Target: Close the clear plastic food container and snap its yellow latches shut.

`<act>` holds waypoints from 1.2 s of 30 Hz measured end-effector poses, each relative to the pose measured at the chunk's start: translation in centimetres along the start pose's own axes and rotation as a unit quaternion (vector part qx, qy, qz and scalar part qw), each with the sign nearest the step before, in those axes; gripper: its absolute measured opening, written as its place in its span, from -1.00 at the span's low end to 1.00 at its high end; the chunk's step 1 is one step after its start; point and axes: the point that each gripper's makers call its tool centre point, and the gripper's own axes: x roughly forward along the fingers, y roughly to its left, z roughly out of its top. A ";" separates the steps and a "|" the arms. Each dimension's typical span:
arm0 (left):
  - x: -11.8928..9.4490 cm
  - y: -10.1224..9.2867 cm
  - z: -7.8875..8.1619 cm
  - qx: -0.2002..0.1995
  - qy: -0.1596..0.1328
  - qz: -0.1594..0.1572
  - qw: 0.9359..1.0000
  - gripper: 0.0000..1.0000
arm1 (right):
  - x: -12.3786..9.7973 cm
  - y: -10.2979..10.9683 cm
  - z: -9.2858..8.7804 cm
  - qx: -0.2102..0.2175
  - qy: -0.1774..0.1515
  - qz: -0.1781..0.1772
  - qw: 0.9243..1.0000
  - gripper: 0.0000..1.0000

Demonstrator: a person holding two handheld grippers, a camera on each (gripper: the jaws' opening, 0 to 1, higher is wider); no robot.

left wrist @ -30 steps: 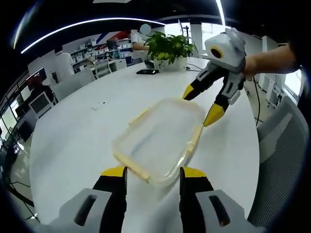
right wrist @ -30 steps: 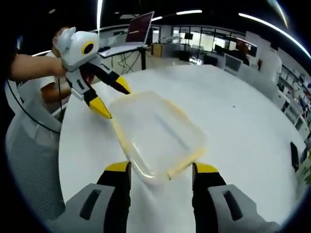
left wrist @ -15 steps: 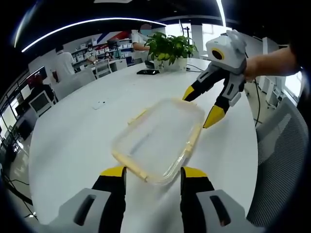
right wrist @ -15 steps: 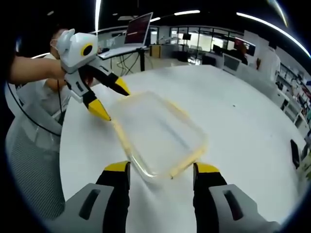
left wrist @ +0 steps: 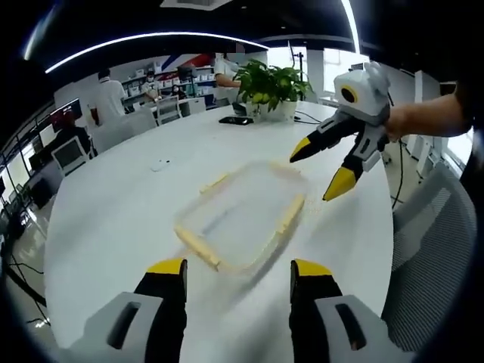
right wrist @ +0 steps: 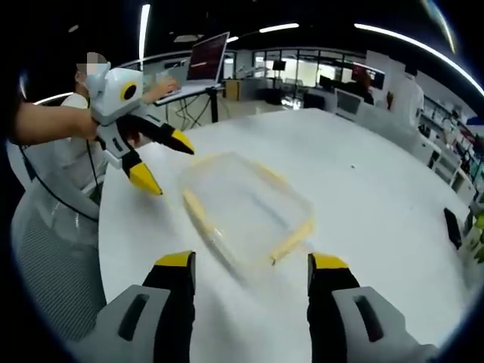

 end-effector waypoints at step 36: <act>-7.3 -5.8 -1.9 -0.056 -0.047 0.023 0.997 0.62 | -8.4 3.3 -4.7 0.063 -0.038 -0.062 0.995 0.61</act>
